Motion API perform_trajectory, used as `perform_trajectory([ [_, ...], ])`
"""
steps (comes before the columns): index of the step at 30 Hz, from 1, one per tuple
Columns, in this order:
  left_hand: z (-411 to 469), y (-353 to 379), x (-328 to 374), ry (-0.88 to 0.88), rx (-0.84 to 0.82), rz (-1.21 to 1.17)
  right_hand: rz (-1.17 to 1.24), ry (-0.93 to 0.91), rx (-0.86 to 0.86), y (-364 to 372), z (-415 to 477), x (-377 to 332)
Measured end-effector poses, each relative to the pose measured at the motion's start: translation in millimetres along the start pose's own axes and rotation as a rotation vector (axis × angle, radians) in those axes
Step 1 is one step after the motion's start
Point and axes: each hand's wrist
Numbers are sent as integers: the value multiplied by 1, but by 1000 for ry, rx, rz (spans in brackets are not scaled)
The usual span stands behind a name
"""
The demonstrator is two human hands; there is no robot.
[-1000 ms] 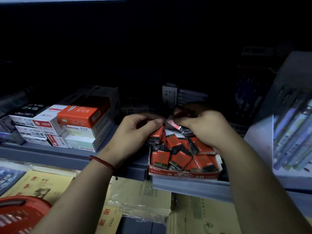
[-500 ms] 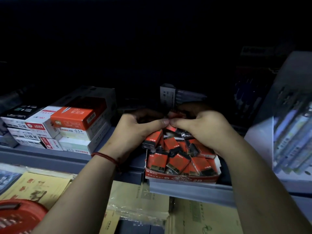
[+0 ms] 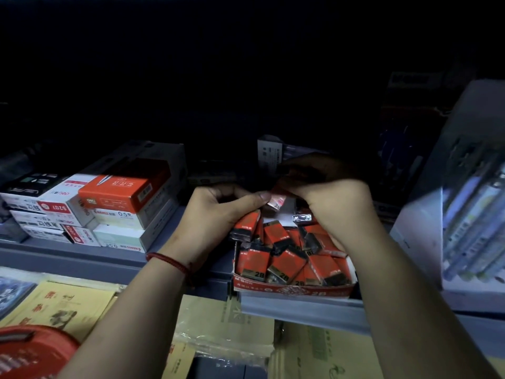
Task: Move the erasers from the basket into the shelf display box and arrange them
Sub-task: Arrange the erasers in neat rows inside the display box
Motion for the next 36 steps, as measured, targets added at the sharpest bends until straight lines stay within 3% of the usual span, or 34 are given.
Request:
perform_trajectory([
  [7,4,-1,-6,19,69,30,-90,62,-182,4,-2,-5],
  [12,6,-1,-9,18,97,32,-137,30,-217,5,-5,-7],
  [21,5,-1,-10,27,97,21,-434,53,-342,8,-6,-14],
  [26,5,-2,-11,26,92,11,-424,107,-383,1,-8,-10],
  [30,5,-2,-12,18,97,1,-414,51,-372,2,-8,-6],
  [36,6,-2,-12,17,89,-1,-281,-60,-195,1,-10,-3],
])
Point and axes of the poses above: each hand's wrist, its own z-axis towards the middle knuckle, its own y-axis out of the palm, x = y × z, and after that the axes turned 13 degrees about -y, right-handed
